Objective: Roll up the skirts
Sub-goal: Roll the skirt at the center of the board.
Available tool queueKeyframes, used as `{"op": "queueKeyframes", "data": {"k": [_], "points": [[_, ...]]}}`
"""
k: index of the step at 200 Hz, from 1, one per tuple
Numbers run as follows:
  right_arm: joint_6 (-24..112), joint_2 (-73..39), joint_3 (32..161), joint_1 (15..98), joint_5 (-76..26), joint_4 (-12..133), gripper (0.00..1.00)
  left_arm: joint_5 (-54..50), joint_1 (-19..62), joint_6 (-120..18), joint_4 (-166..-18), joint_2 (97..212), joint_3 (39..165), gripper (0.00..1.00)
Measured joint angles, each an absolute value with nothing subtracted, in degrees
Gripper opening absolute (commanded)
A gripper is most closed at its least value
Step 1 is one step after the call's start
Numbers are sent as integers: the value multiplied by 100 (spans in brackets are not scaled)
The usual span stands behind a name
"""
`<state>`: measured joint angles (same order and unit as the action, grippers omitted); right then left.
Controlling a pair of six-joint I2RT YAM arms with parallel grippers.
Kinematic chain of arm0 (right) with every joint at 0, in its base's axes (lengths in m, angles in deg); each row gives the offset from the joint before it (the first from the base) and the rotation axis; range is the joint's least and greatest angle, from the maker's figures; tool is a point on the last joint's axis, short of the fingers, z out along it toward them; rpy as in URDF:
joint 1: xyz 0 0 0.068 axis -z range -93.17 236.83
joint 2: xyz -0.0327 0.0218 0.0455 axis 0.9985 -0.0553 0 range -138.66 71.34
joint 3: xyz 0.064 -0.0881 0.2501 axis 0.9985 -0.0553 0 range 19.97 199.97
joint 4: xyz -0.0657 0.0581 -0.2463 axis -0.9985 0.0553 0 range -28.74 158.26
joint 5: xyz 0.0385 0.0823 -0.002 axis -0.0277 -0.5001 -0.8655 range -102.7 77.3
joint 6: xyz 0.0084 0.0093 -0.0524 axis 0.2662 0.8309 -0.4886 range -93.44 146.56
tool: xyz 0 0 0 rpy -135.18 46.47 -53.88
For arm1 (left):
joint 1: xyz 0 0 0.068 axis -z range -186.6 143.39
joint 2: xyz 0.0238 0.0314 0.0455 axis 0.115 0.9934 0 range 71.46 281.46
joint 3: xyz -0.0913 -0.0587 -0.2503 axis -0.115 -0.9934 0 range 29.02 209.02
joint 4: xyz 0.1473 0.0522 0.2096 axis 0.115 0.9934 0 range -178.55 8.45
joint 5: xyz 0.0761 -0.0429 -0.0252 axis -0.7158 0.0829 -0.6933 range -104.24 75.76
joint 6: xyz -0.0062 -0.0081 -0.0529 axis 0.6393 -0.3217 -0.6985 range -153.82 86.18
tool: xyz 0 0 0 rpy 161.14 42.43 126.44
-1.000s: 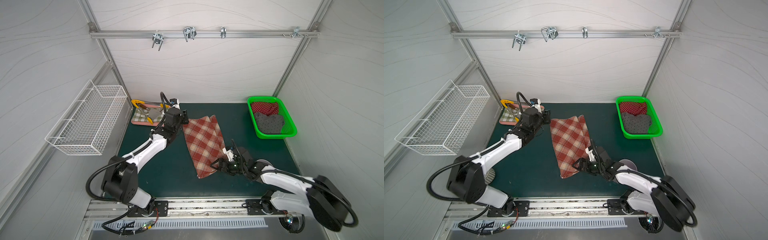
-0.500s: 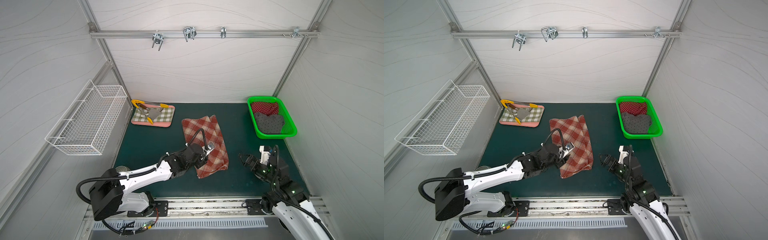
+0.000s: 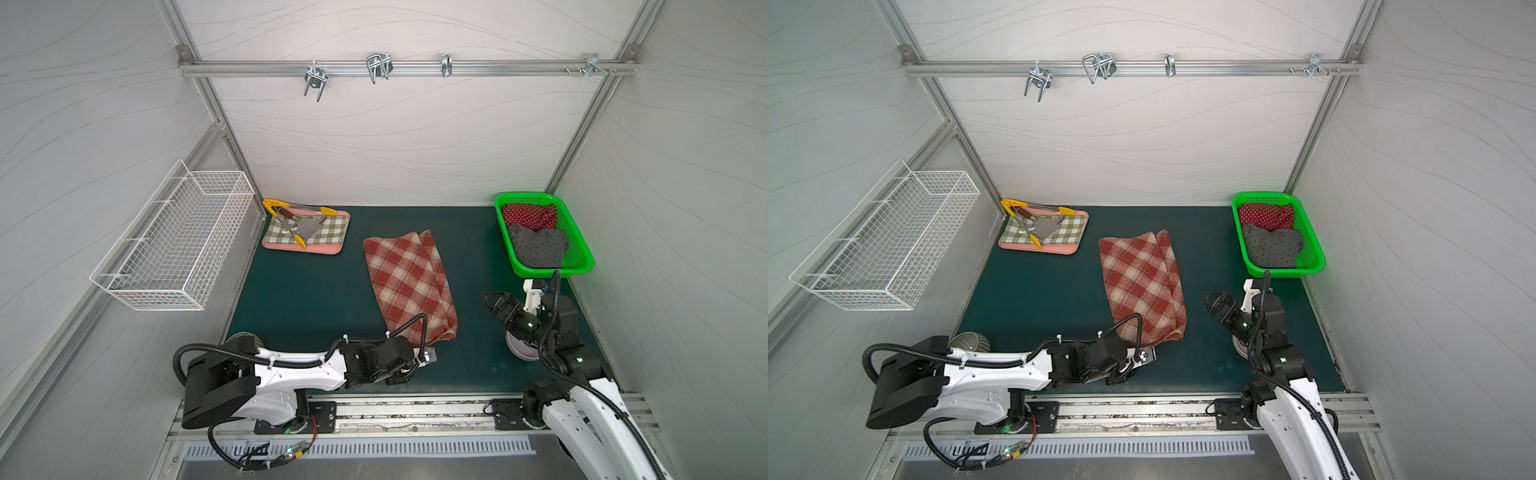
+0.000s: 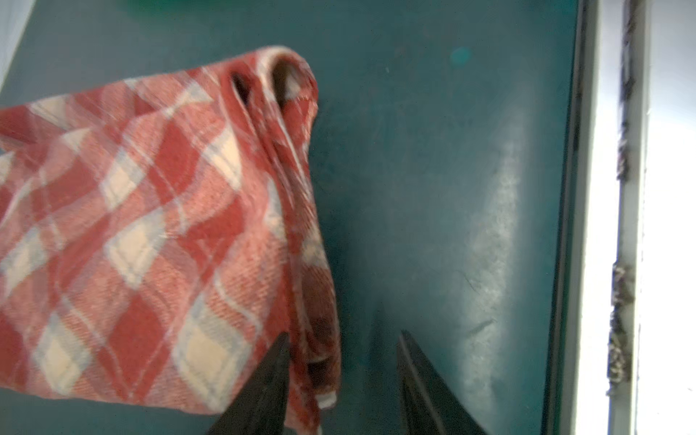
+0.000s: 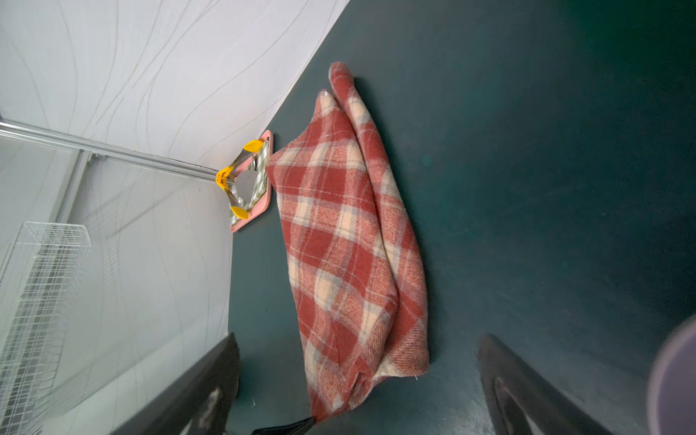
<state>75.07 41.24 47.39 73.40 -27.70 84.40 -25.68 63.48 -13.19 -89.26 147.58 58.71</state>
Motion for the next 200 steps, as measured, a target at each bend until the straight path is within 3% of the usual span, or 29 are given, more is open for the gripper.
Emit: {"op": "queueKeyframes", "data": {"k": [85,94,98,102,145,200], "points": [[7380,4073,4807,7340,-3081,8284,99,-3550,6376,-1131,-10740,15722,5463,49],[7356,4065,4807,7340,-3103,8269,99,-3694,6405,-1085,-11009,15706,5307,64],[7347,4062,4807,7340,-3111,8267,99,-3764,6411,-1129,-11131,15691,5240,86],[7343,4060,4807,7340,-3127,8267,99,-3810,6427,-1057,-11205,15650,5172,90],[7326,3992,4807,7340,-3251,8193,99,-4048,6523,-996,-11487,15092,4861,86],[7326,3979,4807,7335,-3332,8151,99,-4313,6676,-880,-11660,15805,5106,79]]}}
